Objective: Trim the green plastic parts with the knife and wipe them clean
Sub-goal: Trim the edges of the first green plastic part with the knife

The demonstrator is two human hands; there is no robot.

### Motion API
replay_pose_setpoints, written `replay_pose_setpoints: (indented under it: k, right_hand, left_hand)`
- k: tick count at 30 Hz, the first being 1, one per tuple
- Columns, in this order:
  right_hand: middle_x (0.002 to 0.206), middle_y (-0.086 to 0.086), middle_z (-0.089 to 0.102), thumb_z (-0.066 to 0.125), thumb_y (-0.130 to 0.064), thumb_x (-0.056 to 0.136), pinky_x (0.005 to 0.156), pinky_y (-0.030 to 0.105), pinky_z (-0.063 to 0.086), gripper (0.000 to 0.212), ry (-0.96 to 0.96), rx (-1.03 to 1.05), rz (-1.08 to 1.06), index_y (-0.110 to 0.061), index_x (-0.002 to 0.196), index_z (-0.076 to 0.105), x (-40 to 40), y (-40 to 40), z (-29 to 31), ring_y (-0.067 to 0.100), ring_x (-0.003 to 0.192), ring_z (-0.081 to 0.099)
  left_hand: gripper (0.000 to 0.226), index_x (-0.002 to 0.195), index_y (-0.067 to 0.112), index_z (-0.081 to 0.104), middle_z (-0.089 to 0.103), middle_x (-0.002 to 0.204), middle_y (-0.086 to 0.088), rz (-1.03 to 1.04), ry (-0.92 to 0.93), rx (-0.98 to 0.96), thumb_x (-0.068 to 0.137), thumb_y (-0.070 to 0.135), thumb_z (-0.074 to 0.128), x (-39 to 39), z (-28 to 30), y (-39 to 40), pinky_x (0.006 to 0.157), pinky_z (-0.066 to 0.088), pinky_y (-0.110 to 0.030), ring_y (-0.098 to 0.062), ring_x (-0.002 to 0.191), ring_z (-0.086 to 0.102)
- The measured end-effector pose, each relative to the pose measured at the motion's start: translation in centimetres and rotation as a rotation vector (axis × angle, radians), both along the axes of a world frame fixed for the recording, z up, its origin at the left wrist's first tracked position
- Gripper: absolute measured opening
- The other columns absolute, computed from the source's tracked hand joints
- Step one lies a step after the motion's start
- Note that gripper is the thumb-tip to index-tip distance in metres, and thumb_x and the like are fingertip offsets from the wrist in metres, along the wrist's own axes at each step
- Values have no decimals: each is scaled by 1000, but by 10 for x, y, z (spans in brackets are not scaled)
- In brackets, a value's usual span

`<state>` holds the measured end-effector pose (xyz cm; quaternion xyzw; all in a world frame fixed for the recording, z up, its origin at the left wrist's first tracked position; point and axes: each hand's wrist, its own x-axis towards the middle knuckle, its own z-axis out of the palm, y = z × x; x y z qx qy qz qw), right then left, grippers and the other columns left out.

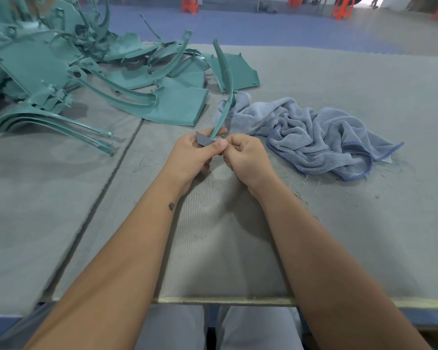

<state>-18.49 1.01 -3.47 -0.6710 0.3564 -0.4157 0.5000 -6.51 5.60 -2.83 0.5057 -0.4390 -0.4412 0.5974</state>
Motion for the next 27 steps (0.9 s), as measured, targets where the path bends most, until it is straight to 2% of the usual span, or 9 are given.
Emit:
replay_pose_setpoints:
  k: [5, 9, 16, 19, 21, 22, 23, 24, 27]
  right_hand:
    - [42, -15, 43, 57, -13, 95, 45, 16, 27, 32, -85, 30, -107, -21, 64, 57, -1, -3, 2, 0, 42, 32]
    - [51, -2, 40, 55, -19, 98, 45, 19, 28, 34, -173, 75, -144, -19, 63, 55, -5, -8, 4, 6, 44, 31]
    - [53, 1, 39, 52, -20, 99, 41, 15, 24, 30, -276, 157, -126, -9, 71, 52, -7, -7, 5, 5, 42, 28]
    - [53, -1, 42, 52, -19, 99, 42, 17, 25, 25, -306, 182, -109, -7, 78, 54, -9, -6, 7, 8, 44, 29]
    - [54, -1, 44, 52, -18, 98, 42, 18, 24, 24, -304, 200, -91, -11, 76, 56, -9, -5, 9, 9, 46, 29]
    - [55, 0, 44, 53, -17, 98, 42, 19, 24, 24, -295, 203, -79, -13, 75, 57, -9, -4, 10, 10, 46, 29]
    - [55, 2, 44, 53, -15, 97, 42, 18, 24, 23, -278, 196, -65, -14, 74, 57, -9, -4, 11, 11, 46, 29]
    - [56, 3, 45, 53, -14, 97, 41, 17, 25, 23, -252, 182, -46, -14, 74, 58, -9, -3, 11, 11, 45, 30]
    - [57, 5, 45, 54, -10, 96, 42, 15, 27, 19, -152, 122, 20, -11, 77, 58, -8, 1, 12, 9, 45, 32]
  left_hand:
    - [20, 108, 7, 67, 50, 45, 15, 77, -2, -28, 88, 4, 67, -5, 0, 0, 36, 28, -11, 3, 35, 34]
    - [25, 116, -7, 60, 53, 42, 16, 80, -20, -57, 91, -4, 60, -11, 4, 4, 41, 35, -3, 7, 36, 47]
    - [20, 114, 19, 66, 30, 47, 16, 209, -47, -84, 100, 17, 52, -1, 3, 0, 41, 20, -17, -3, 42, 21]
    - [21, 108, 30, 68, 27, 53, 16, 223, -20, -133, 101, 20, 51, 6, 1, -1, 45, 21, -17, -4, 48, 21]
    - [22, 108, 33, 67, 30, 54, 17, 215, -96, -127, 100, 20, 51, 3, -1, -1, 53, 20, -14, 1, 55, 23]
    - [22, 109, 33, 66, 29, 89, 23, 210, -166, -106, 100, 19, 52, 2, -3, -2, 76, 18, -19, -1, 94, 33]
    - [21, 107, 33, 65, 72, 78, 12, 214, -253, -74, 99, 17, 54, 1, -5, -3, 61, 49, -8, 7, 63, 61]
    - [21, 103, 33, 67, 72, 75, 10, 228, -352, -41, 98, 16, 55, 1, -8, -4, 60, 36, -10, 5, 63, 58]
    - [17, 90, 19, 68, 63, 75, 1, 252, -583, 33, 98, 20, 53, 5, -11, -5, 63, 42, -22, -6, 65, 53]
